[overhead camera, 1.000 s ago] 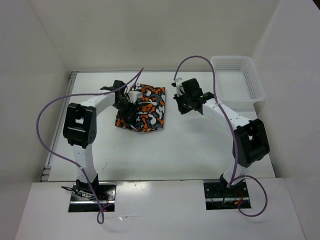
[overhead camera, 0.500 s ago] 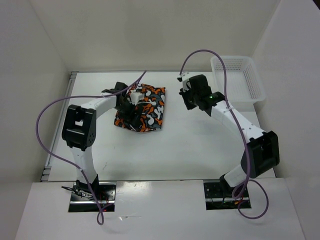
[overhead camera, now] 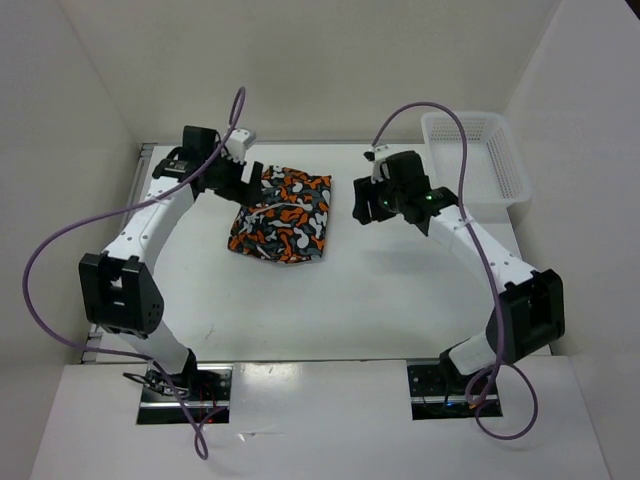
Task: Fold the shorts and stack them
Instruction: Fold the shorts
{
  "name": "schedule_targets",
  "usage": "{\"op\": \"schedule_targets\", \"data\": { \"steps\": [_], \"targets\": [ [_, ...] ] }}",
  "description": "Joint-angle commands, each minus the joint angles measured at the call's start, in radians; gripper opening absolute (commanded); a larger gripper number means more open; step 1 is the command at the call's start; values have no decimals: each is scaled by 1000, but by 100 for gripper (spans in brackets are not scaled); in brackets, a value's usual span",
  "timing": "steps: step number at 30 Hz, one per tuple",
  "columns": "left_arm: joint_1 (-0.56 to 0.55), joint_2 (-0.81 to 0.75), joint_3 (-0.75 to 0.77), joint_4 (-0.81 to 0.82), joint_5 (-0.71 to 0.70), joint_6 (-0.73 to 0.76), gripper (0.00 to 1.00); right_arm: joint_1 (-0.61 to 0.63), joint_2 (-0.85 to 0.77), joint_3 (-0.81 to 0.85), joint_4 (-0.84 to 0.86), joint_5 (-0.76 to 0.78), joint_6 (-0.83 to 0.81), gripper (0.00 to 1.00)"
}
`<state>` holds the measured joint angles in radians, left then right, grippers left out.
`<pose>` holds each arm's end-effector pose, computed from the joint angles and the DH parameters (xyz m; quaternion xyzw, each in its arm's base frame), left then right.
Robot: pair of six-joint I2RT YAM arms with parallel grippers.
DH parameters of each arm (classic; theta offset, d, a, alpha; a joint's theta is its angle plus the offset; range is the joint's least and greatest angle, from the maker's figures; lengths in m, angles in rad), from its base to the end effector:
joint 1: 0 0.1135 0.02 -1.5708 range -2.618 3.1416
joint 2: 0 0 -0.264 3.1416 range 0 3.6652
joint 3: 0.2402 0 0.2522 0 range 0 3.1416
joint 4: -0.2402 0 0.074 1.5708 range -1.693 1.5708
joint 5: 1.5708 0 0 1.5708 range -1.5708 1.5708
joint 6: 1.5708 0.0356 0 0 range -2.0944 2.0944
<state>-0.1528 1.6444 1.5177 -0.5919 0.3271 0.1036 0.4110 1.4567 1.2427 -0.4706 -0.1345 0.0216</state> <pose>0.3650 -0.0678 0.3344 0.1816 0.8825 -0.1583 0.4040 0.2976 0.1349 0.3133 -0.2027 0.8788 0.1511 0.4048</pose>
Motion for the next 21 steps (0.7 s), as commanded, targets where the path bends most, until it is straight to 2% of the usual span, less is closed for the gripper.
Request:
{"op": "schedule_targets", "data": {
  "steps": [1,5,8,12,16,19,21],
  "targets": [
    [65,55,-68,-19,41,-57,100,-3,102,-20,114,-193,251,64],
    [145,107,-80,-19,99,-68,100,-3,269,90,148,-283,366,66],
    [182,118,-80,-19,118,-68,100,-3,321,178,136,-251,312,65],
    [220,43,-112,7,53,-68,100,-3,283,178,116,-180,224,65],
    [344,-15,-154,7,-25,-105,100,-14,176,109,55,-97,117,87],
    [454,-66,-206,-3,-45,-131,100,-40,81,63,-17,-77,-24,99],
    [514,-115,-237,-3,-36,-131,100,-75,1,35,-46,-39,-86,100]
  ]
}}
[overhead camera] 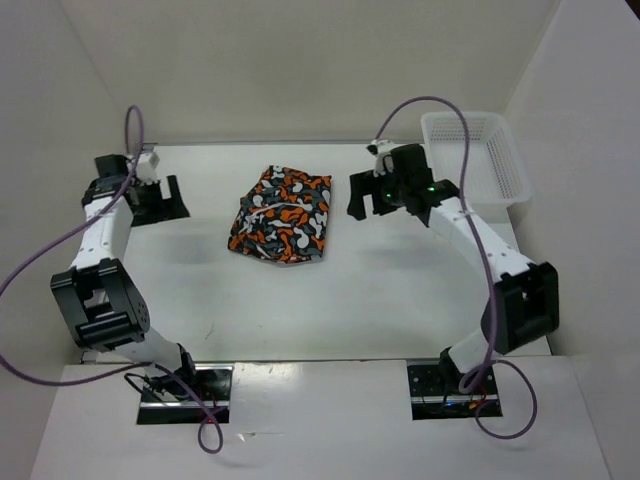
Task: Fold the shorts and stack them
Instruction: Fold the shorts
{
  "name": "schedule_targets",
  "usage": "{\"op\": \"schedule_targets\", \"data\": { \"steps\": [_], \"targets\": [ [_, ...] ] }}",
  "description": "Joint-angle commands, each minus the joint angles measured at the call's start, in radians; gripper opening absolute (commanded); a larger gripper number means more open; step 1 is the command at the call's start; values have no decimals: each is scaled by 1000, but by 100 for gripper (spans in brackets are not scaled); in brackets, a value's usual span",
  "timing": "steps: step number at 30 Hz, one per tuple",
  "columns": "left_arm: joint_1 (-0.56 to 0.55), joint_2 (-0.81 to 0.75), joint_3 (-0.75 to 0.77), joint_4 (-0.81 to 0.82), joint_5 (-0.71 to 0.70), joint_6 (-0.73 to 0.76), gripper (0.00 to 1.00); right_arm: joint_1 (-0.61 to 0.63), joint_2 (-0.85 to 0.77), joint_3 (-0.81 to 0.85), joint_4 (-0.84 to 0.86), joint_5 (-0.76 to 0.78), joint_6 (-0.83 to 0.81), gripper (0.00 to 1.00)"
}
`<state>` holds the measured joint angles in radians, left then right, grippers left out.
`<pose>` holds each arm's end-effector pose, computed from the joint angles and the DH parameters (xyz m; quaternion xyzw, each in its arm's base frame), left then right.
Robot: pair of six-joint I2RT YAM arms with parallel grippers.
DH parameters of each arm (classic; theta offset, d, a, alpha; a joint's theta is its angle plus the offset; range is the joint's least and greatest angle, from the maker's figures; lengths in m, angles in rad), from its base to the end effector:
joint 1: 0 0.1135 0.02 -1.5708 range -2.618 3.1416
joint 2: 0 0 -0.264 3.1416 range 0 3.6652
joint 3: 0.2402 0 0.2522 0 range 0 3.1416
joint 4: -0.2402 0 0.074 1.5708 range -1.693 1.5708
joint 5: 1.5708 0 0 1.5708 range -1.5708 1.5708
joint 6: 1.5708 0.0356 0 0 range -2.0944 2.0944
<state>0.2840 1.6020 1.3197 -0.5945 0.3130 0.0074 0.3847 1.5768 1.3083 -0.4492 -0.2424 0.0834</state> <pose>0.3383 0.0873 0.2838 -0.0756 0.9273 -0.0963 0.3536 0.3263 0.1413 0.2990 -0.1851 0.8860 0.2023 0.3740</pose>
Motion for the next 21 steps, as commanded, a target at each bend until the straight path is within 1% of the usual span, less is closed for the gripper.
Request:
{"op": "schedule_targets", "data": {
  "steps": [1,2,4,5,6,8,9,11,14,16,21],
  "targets": [
    [134,-88,-68,-1,-22,-35,100,-110,-147,-40,-92,69,-160,100],
    [156,-115,-80,-1,-22,-35,100,-147,-203,-40,-106,69,-169,100],
    [181,-135,-118,-1,-61,-35,100,-228,-254,-63,-127,69,-192,100],
    [193,-146,-131,-1,-80,-35,100,-304,-279,-72,-137,69,-201,100],
    [204,-160,-142,-10,-80,-35,100,-338,-328,-95,-146,69,-214,100],
    [245,-183,-160,-10,-42,-46,100,-409,-374,-122,-146,80,-247,100],
    [257,-192,-169,-10,-25,-46,100,-423,-420,-154,-146,80,-257,100],
    [279,-215,-180,15,12,-66,100,-443,-460,-187,-146,80,-257,100],
    [297,-237,-180,15,12,-78,100,-443,-530,-253,-137,80,-247,100],
    [297,-247,-189,24,-41,-101,100,-443,-569,-271,-125,80,-235,100],
    [297,-290,-226,58,-124,-122,100,-443,-618,-305,-105,101,-217,100]
  ]
}}
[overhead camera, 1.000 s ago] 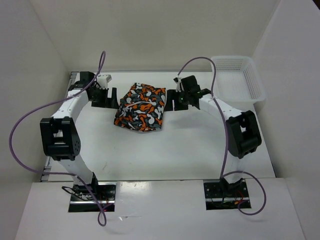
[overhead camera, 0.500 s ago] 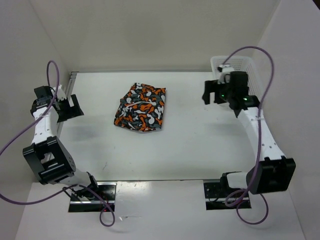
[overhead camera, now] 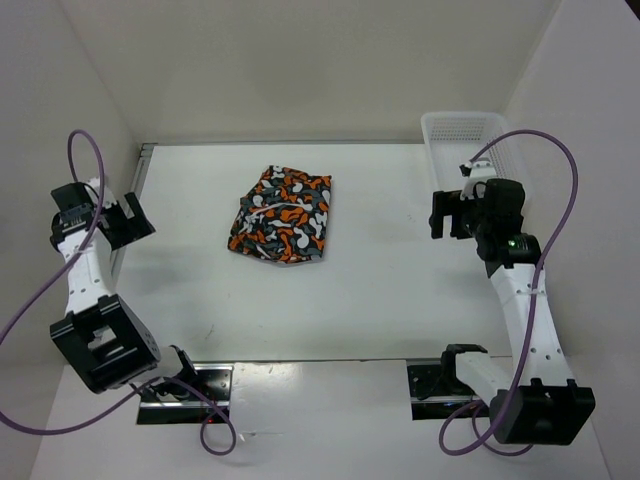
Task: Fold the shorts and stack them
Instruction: Fold the shorts
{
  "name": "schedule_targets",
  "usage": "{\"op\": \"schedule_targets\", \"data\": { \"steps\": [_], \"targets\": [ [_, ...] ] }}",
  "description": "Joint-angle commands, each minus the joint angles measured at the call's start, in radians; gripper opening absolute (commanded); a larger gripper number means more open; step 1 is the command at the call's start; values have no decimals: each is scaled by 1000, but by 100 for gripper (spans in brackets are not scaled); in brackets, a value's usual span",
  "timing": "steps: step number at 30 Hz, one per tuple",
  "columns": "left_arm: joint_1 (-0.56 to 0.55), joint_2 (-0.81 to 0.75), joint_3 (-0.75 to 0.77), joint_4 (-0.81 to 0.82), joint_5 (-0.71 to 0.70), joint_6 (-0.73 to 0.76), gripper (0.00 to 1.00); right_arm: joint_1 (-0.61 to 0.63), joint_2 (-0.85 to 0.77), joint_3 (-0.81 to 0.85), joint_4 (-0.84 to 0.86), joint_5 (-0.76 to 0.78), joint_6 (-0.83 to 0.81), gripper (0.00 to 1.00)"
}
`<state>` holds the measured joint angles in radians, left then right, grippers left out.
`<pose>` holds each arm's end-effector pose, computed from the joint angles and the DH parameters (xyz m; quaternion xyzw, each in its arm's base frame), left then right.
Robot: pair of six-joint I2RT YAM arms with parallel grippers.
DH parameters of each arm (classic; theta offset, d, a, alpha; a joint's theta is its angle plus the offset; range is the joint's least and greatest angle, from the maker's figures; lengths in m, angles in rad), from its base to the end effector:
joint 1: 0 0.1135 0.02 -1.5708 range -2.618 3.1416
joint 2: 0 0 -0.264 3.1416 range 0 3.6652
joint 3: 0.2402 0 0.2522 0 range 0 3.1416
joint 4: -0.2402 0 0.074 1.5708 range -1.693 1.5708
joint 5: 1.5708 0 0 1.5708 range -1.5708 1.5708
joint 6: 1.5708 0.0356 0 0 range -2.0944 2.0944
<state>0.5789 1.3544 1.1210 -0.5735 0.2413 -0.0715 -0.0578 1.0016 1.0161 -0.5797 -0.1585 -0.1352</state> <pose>0.2479 0.1519 0.2947 -0.2518 0.8872 -0.0152 0.3862 0.2139 -0.0068 0.3410 -0.0719 0.8714 0.0228 0.4848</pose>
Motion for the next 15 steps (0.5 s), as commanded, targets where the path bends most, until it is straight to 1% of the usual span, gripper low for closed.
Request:
{"op": "schedule_targets", "data": {
  "steps": [1,5,15],
  "targets": [
    [2,-55,-27,37,-63,-44,100,0,-43,-23,26,17,2,100],
    [2,-75,-50,46,-103,-53,100,0,-43,-34,15,8,2,100],
    [2,-93,-70,46,-92,-44,100,0,-43,-44,26,-1,2,100]
  ]
}}
